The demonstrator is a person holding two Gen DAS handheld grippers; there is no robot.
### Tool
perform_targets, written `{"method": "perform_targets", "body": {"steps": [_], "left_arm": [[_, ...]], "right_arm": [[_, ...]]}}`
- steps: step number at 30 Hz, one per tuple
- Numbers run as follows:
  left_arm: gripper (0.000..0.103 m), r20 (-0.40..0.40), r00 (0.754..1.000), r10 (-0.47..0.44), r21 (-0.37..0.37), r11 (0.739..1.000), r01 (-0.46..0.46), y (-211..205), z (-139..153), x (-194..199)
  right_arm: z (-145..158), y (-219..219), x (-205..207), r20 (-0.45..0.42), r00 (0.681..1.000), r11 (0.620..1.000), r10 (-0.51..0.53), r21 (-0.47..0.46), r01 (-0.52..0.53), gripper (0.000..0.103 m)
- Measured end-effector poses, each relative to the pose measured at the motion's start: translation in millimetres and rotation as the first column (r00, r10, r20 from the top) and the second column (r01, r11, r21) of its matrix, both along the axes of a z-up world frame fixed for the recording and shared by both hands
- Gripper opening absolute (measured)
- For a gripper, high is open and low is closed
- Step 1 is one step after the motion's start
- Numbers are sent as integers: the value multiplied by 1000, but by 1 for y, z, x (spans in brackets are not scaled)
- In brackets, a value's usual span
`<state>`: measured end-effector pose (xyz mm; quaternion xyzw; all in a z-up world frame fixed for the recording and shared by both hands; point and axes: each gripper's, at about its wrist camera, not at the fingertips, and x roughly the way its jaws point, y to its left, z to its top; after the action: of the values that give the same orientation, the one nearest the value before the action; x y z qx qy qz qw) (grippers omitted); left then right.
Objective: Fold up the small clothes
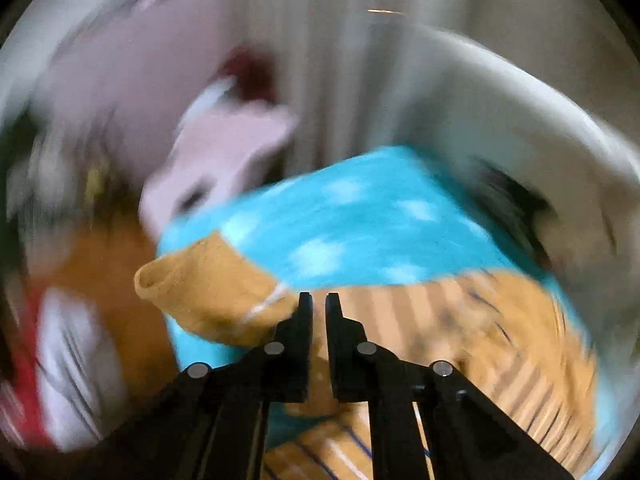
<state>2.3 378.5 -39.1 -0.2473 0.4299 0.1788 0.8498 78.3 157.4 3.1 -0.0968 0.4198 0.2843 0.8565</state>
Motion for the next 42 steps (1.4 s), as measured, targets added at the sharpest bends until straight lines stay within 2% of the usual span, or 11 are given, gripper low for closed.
{"method": "perform_targets", "body": {"steps": [2,5,9,11,13,17,20,25,33,36,42], "left_arm": [[72,5,998,-68,-6,998,68,-21,-1,18],[72,2,985,-172,-12,985,172,-54,-4,41],[72,-19,954,-301,1,954,301,-94,-12,63],[72,-25,943,-331,8,943,332,-104,-14,68],[72,-24,944,-328,-2,945,328,-103,-16,73],[72,-16,961,-274,-22,961,274,-82,-13,70],[72,-15,975,-220,-25,975,220,-60,-11,59],[73,-43,990,-136,-36,990,134,-25,-17,32],[73,-94,993,-65,-52,997,60,9,-37,-3],[73,-100,994,-48,-62,997,42,15,-40,-3],[73,-63,992,-111,-48,993,109,-2,-29,15]], "right_arm": [[14,-73,29,-90,975,958,-202,190,216,6],[10,-195,45,-208,844,784,-495,312,537,6],[-36,-306,30,-301,601,576,-741,175,798,10],[-51,-325,19,-297,538,546,-789,61,835,10],[-49,-311,10,-279,600,616,-750,36,787,11],[-33,-212,15,-206,835,855,-511,-21,518,45],[-33,-145,24,-248,912,935,-328,51,350,45],[-58,-49,52,-386,914,961,-121,185,205,45],[-124,22,98,-416,891,981,-180,-13,193,44],[-124,29,98,-400,902,984,-162,9,180,7],[-67,30,90,-351,928,962,-126,183,200,7]]}}
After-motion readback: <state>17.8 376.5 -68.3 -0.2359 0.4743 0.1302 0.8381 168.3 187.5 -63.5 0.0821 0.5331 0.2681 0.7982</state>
